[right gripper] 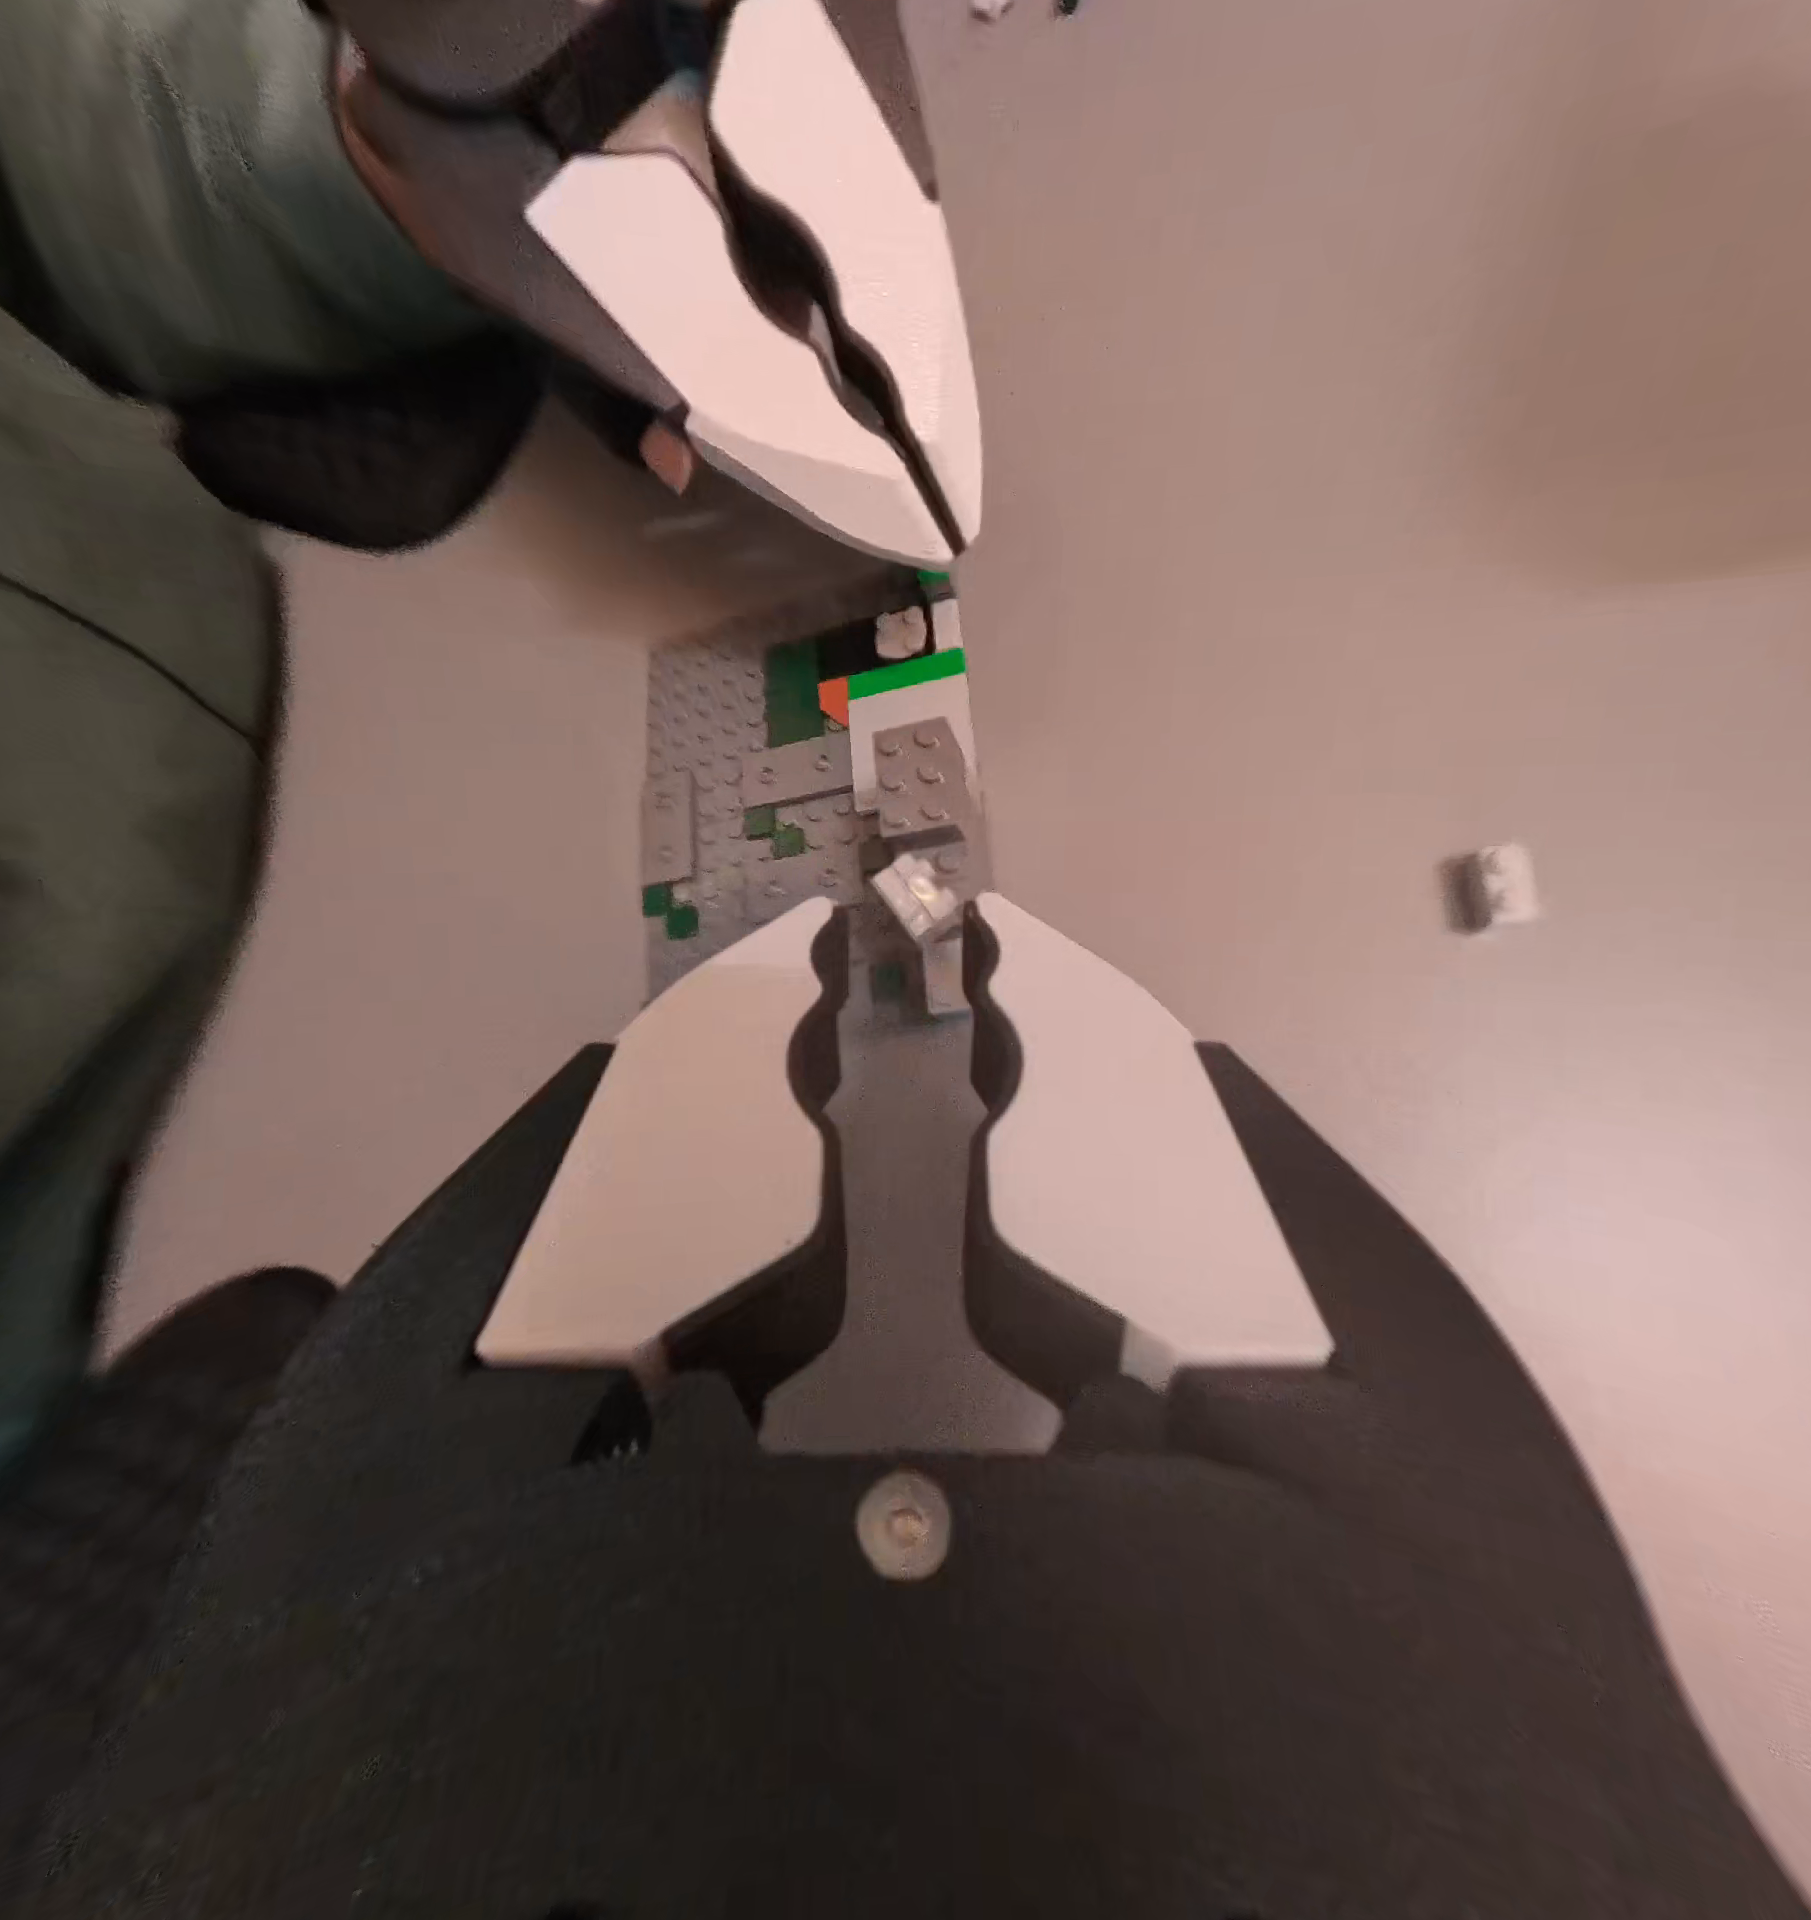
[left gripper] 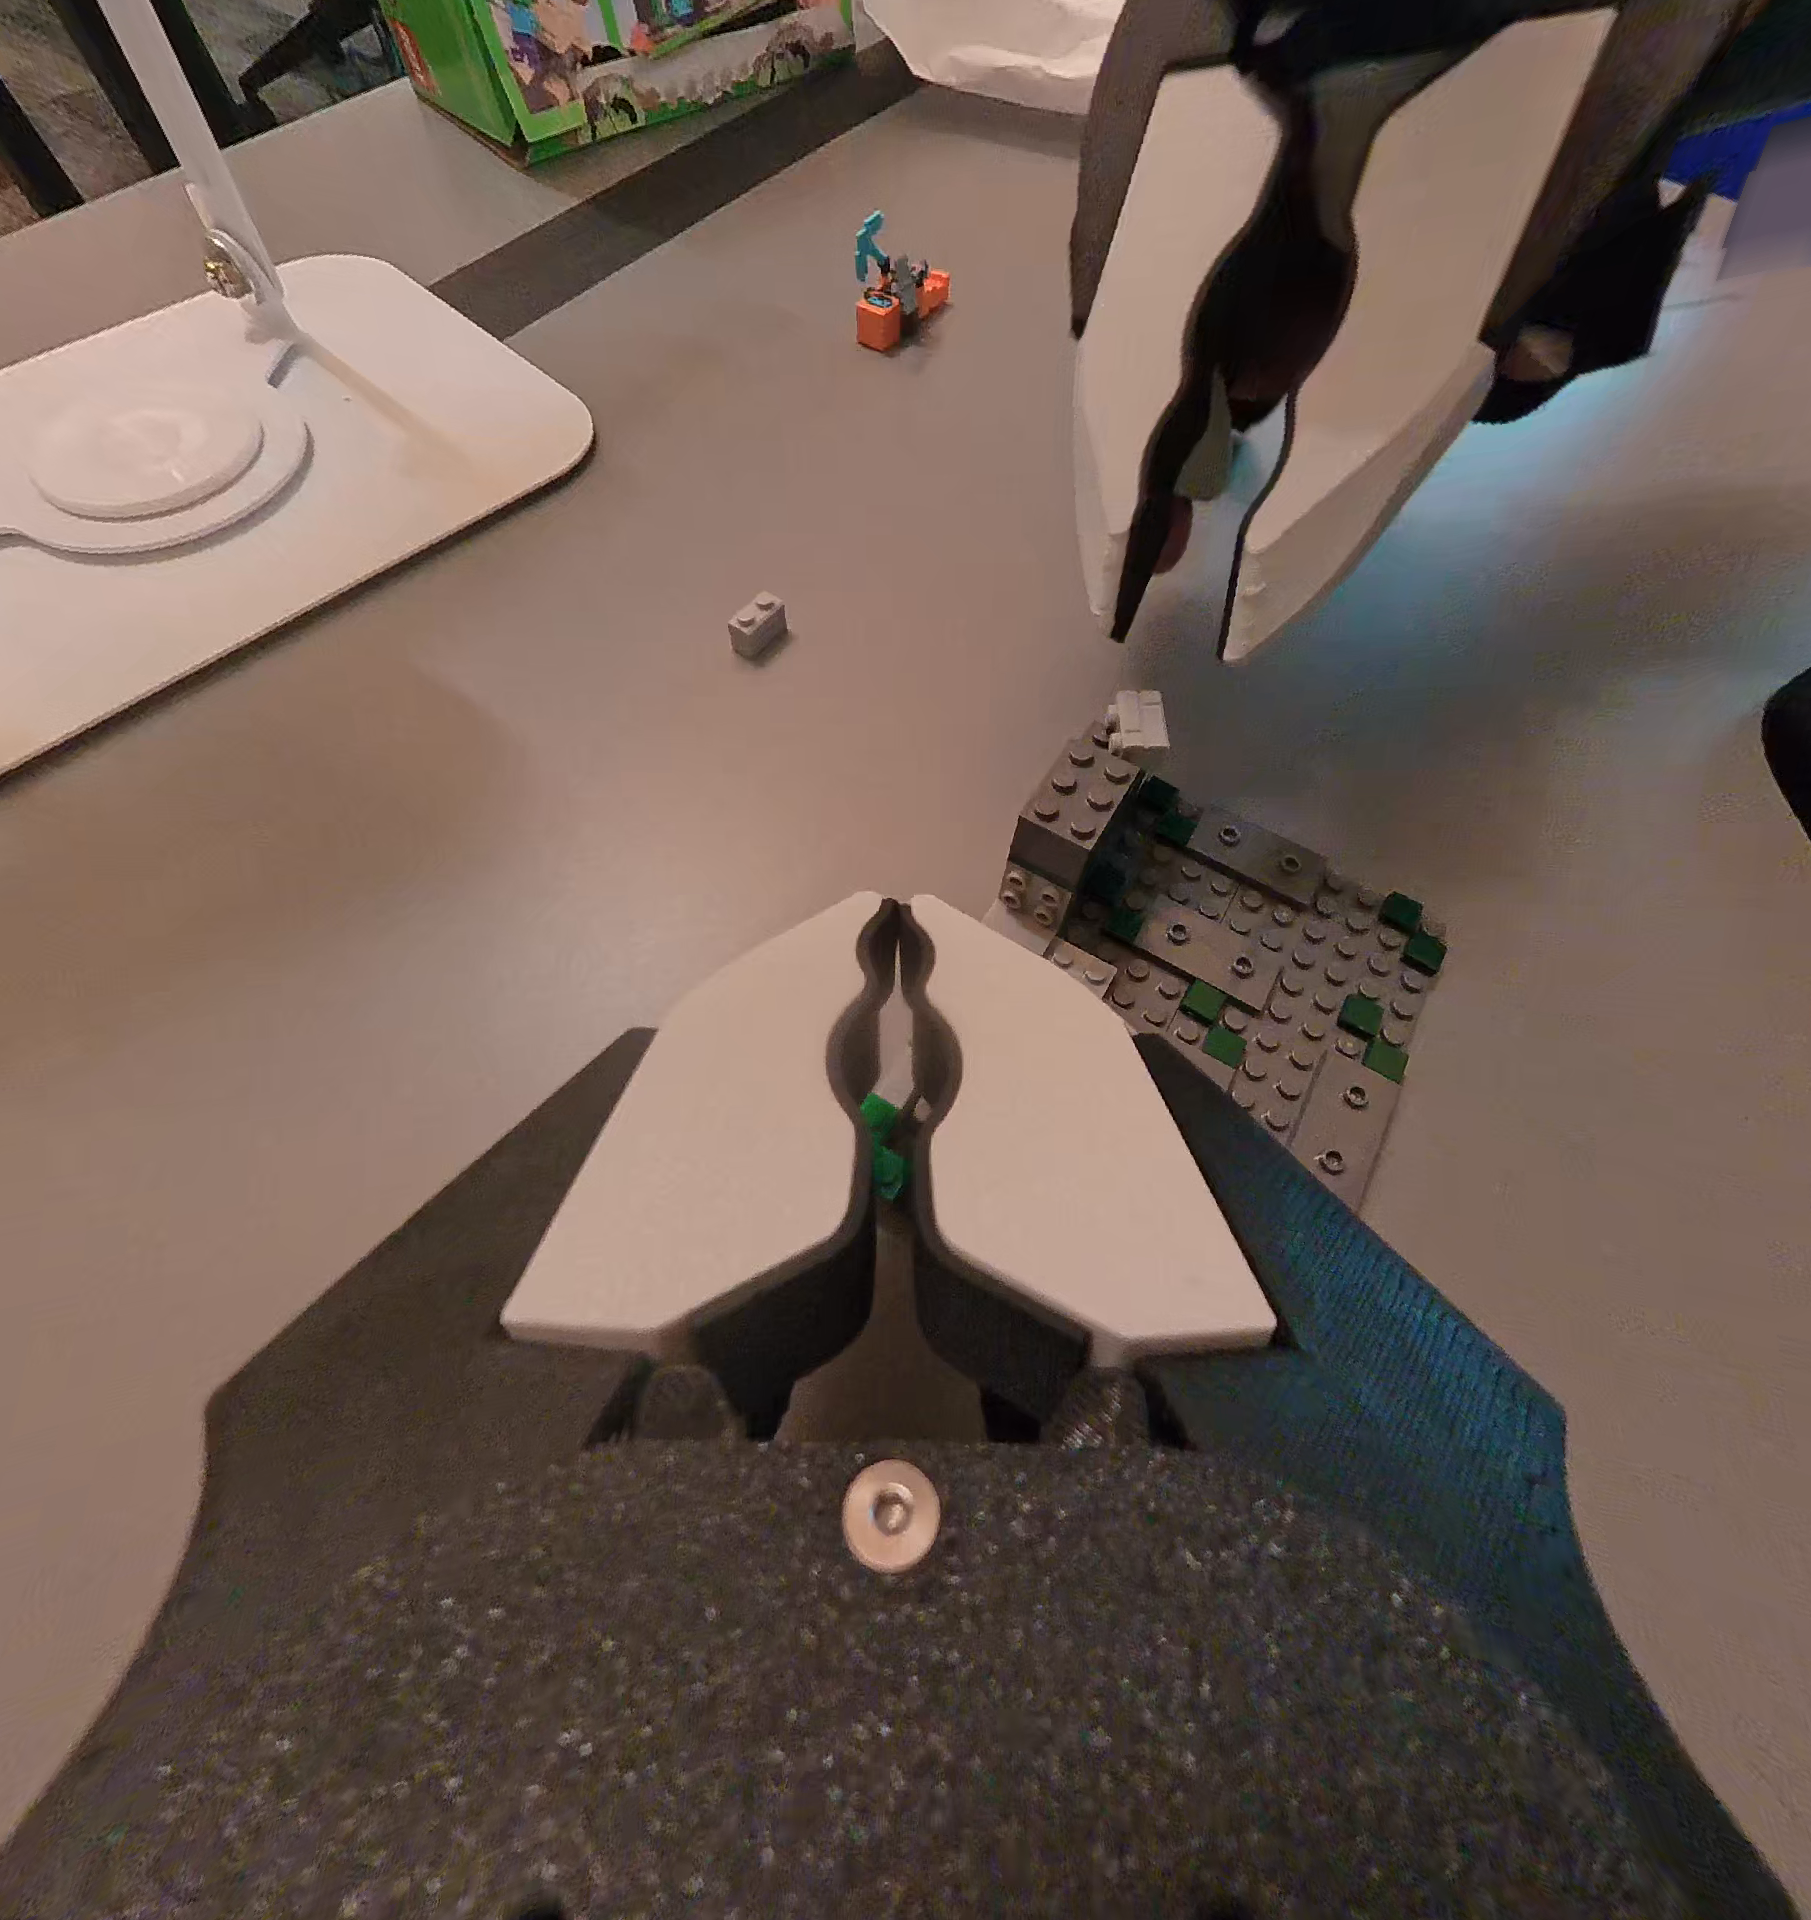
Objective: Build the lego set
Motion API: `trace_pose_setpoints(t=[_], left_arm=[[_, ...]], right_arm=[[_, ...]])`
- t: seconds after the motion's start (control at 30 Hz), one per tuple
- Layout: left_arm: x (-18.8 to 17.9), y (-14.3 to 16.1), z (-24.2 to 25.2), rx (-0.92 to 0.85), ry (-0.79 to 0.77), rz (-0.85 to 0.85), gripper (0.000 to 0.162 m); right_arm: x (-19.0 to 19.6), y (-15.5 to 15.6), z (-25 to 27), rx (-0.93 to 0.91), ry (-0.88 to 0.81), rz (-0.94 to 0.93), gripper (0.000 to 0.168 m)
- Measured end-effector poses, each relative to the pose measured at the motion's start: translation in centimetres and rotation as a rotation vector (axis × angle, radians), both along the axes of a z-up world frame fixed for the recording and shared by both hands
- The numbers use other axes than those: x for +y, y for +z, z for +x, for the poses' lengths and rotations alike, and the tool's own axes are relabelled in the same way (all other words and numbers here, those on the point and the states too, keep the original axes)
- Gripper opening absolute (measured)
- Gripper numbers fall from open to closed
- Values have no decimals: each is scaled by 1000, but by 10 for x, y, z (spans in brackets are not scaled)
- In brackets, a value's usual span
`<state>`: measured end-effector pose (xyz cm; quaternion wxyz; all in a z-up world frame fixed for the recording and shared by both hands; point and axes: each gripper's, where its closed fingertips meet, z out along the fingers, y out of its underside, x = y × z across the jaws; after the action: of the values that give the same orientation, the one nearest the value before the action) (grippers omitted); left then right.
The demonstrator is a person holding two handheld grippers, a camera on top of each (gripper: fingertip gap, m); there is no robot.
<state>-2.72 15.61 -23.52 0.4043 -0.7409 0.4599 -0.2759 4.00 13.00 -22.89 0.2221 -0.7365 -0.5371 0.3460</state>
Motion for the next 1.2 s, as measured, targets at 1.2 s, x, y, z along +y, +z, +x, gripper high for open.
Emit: trace_pose_setpoints(t=[1.2], left_arm=[[0,-1,0,-4,-8,-4,0]], right_arm=[[12,3,-9,191,-266,160,9]])
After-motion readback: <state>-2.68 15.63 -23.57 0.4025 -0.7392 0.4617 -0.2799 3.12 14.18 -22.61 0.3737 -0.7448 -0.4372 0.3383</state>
